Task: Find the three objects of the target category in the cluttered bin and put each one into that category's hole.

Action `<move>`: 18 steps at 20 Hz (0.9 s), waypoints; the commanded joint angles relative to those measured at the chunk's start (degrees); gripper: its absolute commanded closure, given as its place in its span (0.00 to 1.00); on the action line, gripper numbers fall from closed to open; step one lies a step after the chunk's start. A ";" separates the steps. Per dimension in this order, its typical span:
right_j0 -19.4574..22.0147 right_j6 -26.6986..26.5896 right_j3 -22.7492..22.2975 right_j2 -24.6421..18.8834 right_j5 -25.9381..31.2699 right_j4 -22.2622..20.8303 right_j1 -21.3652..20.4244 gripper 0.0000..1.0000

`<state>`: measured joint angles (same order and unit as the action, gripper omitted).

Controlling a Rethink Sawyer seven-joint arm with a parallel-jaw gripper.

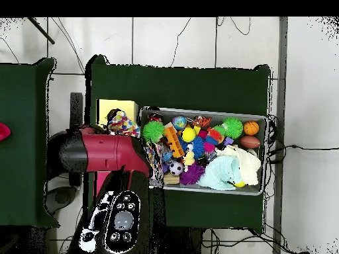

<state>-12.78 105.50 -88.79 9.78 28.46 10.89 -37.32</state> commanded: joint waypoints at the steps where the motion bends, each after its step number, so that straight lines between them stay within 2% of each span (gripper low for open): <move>1: 0.65 8.57 0.54 0.02 8.44 -1.32 2.16 0.00; 7: -0.42 9.59 1.85 1.13 13.70 -1.18 0.38 0.00; 18: 0.13 8.93 0.83 0.76 14.38 -0.64 -1.11 0.00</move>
<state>-13.49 105.50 -87.37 11.80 36.70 10.75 -37.82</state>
